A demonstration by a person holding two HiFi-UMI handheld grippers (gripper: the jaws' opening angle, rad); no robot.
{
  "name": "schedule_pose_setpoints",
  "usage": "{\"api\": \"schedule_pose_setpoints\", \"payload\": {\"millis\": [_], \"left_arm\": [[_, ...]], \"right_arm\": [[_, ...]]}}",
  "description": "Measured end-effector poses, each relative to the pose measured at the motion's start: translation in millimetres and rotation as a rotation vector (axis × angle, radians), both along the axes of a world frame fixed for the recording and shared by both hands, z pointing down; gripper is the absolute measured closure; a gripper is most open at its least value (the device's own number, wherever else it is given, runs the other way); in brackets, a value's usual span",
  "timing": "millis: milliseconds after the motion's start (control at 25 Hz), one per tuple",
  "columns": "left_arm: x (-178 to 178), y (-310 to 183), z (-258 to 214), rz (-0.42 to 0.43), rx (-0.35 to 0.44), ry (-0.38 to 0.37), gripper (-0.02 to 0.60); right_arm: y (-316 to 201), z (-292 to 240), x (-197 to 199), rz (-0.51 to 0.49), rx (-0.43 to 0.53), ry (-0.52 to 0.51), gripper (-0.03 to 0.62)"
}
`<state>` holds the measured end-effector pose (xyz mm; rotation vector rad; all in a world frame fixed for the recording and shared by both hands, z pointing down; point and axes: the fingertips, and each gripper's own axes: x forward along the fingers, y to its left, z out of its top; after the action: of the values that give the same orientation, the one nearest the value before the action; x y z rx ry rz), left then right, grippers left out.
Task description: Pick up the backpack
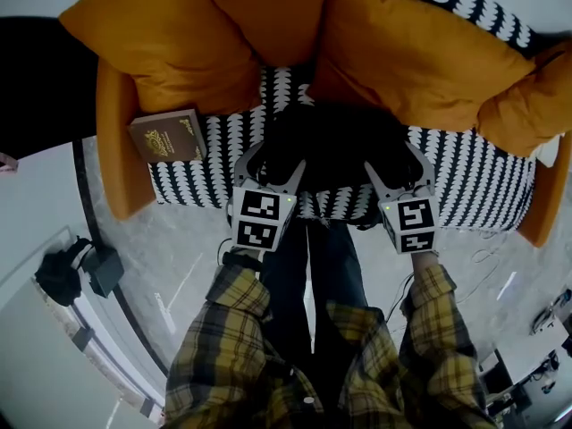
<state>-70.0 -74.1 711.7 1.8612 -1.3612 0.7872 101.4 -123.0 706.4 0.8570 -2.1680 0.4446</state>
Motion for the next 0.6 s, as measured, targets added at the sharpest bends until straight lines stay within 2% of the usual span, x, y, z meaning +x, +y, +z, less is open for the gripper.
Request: {"api": "schedule_pose_setpoints", "payload": {"millis": [280,600], "left_arm": [[-4,12,39,0.016,-0.093,0.024,0.247],[-4,17,70,0.022,-0.147,0.065,0.239]], "right_arm": [[-5,30,19,0.023,-0.057,0.050,0.258],[-5,61,25,0.054,-0.117,0.073,0.250]]}}
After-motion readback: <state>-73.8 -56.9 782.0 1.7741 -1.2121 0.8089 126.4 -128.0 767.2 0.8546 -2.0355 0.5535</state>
